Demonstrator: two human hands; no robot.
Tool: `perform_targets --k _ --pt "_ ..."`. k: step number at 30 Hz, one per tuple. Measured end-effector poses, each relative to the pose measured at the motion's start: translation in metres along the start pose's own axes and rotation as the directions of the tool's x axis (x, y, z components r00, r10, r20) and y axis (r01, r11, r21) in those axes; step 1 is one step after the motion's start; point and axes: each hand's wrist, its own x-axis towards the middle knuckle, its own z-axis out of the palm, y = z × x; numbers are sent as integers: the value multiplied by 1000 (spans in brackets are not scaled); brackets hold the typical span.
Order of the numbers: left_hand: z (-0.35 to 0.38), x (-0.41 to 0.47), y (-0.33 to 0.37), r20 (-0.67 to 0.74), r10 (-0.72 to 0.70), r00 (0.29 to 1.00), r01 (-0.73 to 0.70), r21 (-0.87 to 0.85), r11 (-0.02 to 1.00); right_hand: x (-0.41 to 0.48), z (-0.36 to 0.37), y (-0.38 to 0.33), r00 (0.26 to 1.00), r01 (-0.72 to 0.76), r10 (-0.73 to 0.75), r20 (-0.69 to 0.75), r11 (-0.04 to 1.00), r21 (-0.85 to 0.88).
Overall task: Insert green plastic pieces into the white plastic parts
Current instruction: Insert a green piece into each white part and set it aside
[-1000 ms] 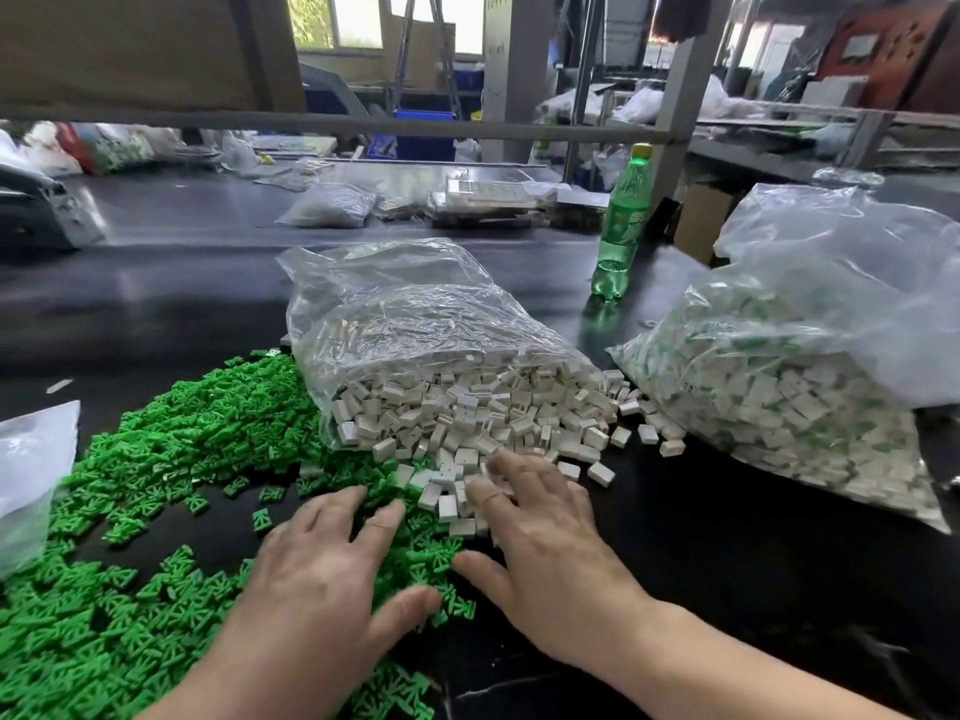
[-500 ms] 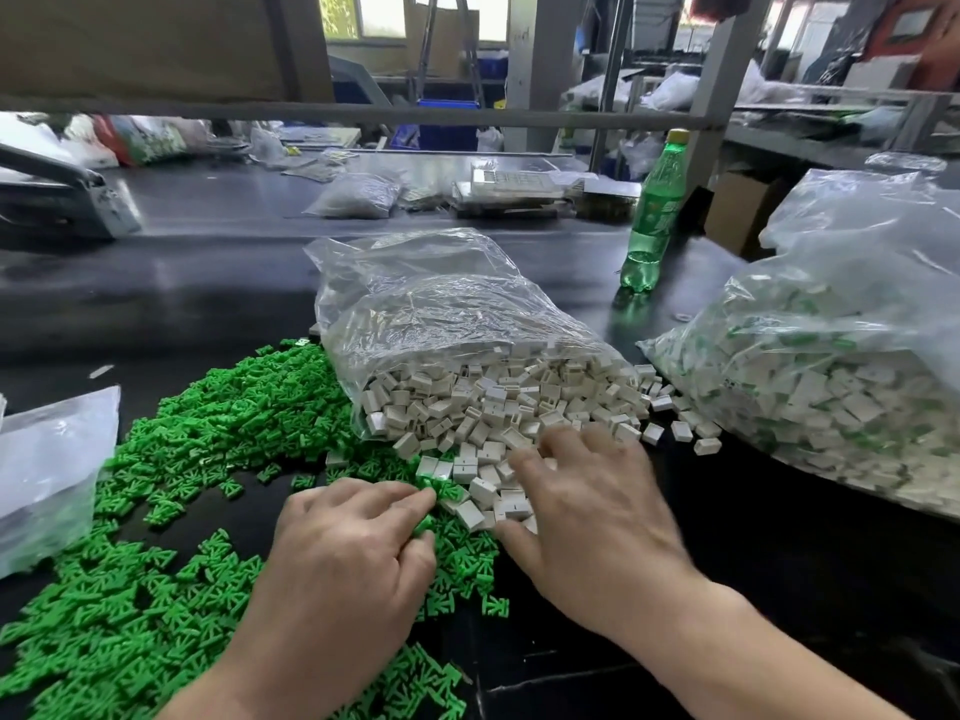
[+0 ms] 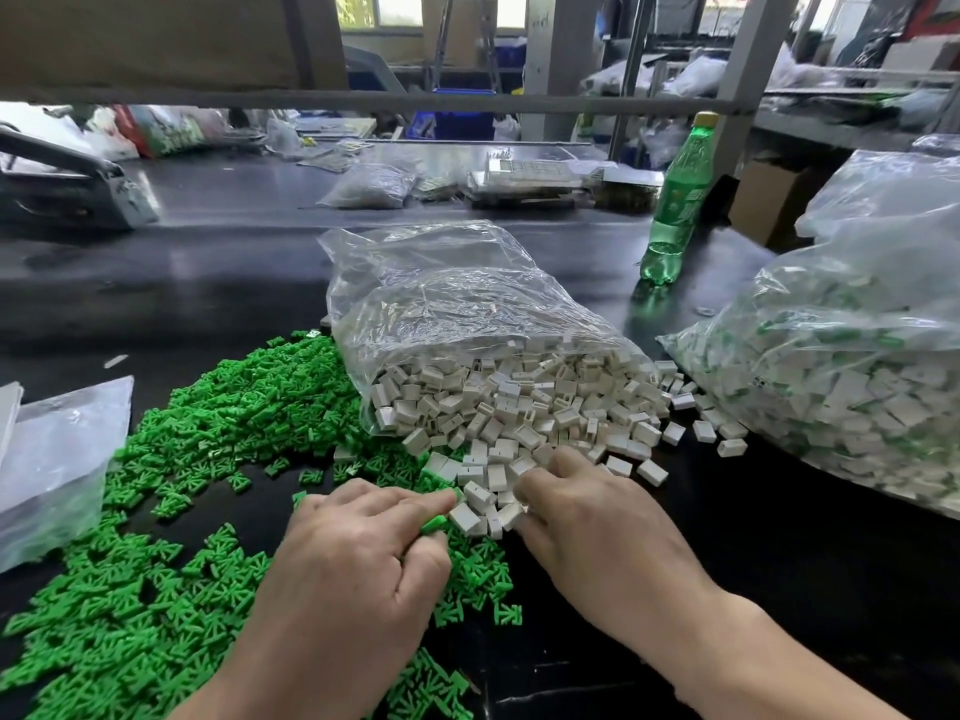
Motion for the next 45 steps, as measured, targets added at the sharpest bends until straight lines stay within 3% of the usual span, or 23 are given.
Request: perform_targets --k 2,4,7,11,14,18,21,25,29,33,35,37,41,45 --pt "0 0 1 -11 8 1000 -8 0 1000 1 -4 2 997 -5 18 -76 986 165" --pt "-1 0 3 -21 16 1000 -15 13 1000 -2 -10 -2 987 -22 85 -134 910 415" --pt "-4 0 6 -22 47 999 -45 77 996 -9 -16 -16 993 -78 114 4 649 756" --pt "-5 -4 9 61 61 996 -70 165 984 -11 -12 -30 992 117 -115 -48 729 675" --pt "-5 -6 12 134 78 988 -97 143 985 -10 -10 -29 986 169 -125 -115 767 618" --pt "-4 -8 16 122 41 992 -15 -205 979 -13 -10 -27 992 119 -55 -115 721 682" --pt "-6 -12 18 -50 17 999 -35 -380 924 -14 -13 -24 999 -27 47 4 508 861" --pt "-4 -12 16 -147 8 989 -82 -500 862 -14 -16 -24 996 -91 8 92 273 958" --pt "-5 -8 13 -212 69 975 -161 -456 875 -12 -20 -24 975 -195 -102 196 22 981" --pt "-5 -9 19 -285 41 958 -148 -366 919 -13 -19 -27 962 -238 -164 219 -112 965" --pt "-5 -11 21 -260 -48 964 -73 -438 896 -15 -19 -27 968 -222 -142 204 -118 968" --pt "-5 -11 20 -217 -120 969 -16 -539 842 -16 -18 -26 980 -174 -111 168 -50 983" --pt "-8 -8 17 -106 -166 980 27 -765 643 -18 -11 -24 994 -87 -59 94 107 990" --pt "-3 -7 13 -87 -153 984 30 -774 633 -17 -6 -24 995 -101 10 100 185 978"
